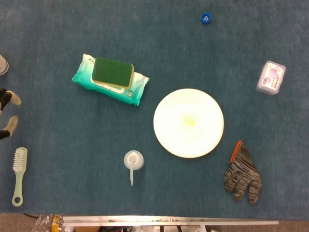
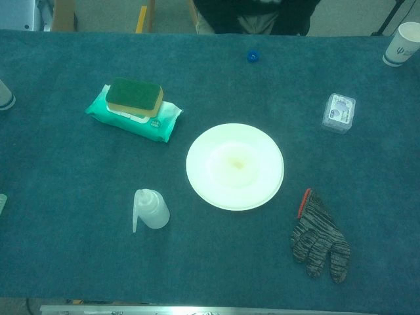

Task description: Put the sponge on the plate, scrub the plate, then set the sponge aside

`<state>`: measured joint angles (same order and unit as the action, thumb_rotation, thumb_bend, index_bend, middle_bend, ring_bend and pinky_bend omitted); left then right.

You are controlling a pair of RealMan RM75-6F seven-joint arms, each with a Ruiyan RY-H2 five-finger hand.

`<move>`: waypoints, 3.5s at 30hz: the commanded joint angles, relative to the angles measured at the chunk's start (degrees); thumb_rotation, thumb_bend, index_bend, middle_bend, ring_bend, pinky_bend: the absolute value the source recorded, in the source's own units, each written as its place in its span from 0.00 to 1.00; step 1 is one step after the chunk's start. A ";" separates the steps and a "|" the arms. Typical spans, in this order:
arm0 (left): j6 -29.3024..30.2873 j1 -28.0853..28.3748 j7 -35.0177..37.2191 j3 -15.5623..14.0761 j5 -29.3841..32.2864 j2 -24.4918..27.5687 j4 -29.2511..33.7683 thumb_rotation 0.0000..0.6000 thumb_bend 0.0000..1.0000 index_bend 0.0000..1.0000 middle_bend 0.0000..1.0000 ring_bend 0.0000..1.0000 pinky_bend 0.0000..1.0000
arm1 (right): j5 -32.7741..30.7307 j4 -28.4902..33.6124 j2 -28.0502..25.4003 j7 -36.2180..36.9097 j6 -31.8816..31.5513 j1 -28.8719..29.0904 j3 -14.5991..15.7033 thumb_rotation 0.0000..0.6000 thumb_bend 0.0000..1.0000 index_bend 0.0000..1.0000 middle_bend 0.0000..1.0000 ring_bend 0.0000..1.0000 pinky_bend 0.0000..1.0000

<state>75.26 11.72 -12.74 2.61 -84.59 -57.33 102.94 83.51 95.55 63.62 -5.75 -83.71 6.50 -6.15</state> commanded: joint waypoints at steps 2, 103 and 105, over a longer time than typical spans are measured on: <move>-4.34 3.57 1.41 0.95 -0.48 0.71 0.47 1.00 0.32 0.41 0.39 0.28 0.30 | -0.11 0.80 -0.36 -0.02 0.59 0.94 -0.80 1.00 0.33 0.54 0.43 0.36 0.50; -26.04 49.75 -33.22 -4.11 54.24 -18.93 -10.13 1.00 0.23 0.12 0.02 0.00 0.16 | -3.14 -2.65 1.23 3.58 2.27 1.85 -0.96 1.00 0.33 0.54 0.43 0.36 0.50; -25.94 49.99 -33.24 -4.14 54.84 -19.08 -10.17 1.00 0.23 0.14 0.03 0.00 0.16 | -3.13 -2.72 1.29 3.57 2.37 1.92 -0.96 1.00 0.33 0.54 0.43 0.36 0.50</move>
<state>49.24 61.58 -45.97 -1.50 -29.95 -76.32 92.80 80.36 92.83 64.91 -2.18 -81.34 8.41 -7.10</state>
